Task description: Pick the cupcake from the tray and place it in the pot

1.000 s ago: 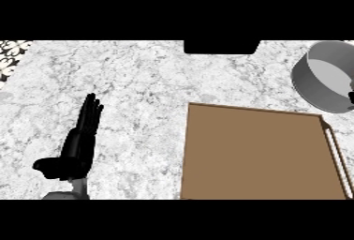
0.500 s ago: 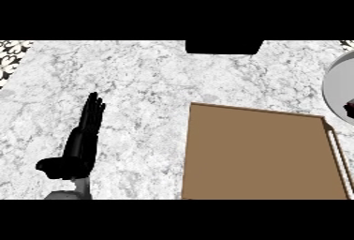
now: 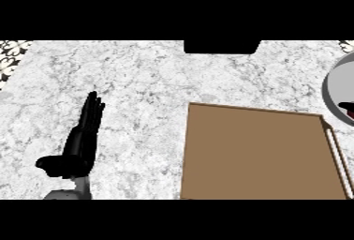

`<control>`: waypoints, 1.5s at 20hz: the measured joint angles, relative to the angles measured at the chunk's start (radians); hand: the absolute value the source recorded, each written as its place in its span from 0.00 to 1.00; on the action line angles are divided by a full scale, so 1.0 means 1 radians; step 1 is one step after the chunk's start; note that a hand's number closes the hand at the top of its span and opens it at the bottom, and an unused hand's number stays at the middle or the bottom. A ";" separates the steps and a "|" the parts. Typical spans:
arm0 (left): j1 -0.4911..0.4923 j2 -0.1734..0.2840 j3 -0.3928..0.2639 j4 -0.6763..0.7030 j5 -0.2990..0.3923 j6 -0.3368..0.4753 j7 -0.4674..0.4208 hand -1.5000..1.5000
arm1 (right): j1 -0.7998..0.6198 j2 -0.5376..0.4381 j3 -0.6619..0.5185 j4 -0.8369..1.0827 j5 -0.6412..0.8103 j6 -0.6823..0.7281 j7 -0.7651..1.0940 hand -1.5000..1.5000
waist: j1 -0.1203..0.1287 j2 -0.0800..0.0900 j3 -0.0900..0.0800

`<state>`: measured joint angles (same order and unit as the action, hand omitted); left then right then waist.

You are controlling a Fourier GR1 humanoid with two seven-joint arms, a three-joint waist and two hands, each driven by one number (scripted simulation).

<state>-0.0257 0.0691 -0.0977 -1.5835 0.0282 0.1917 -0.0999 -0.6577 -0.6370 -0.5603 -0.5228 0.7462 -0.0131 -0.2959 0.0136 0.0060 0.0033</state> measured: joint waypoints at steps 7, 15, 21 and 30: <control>0.020 0.009 0.003 -0.016 0.005 -0.012 -0.002 0.50 | -0.026 -0.051 -0.211 0.077 -0.232 0.066 -0.110 0.00 | 0.002 0.001 0.000; 0.014 0.004 0.000 -0.019 0.002 -0.019 -0.004 0.50 | -0.004 -0.175 -0.319 0.222 -0.339 0.105 -0.208 0.00 | 0.018 0.008 0.001; 0.013 0.000 0.003 -0.003 0.002 -0.026 -0.021 0.50 | 0.053 -0.259 -0.362 0.279 -0.387 0.184 -0.296 0.00 | 0.019 0.011 0.003; 0.012 -0.010 -0.001 -0.006 -0.002 -0.023 -0.023 0.50 | 0.116 -0.345 -0.400 0.325 -0.430 0.230 -0.346 0.00 | 0.020 0.012 0.005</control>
<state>-0.0137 0.0594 -0.0985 -1.5895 0.0261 0.1685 -0.1224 -0.5413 -0.9822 -0.9607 -0.1974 0.3161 0.2171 -0.6422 0.0336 0.0181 0.0080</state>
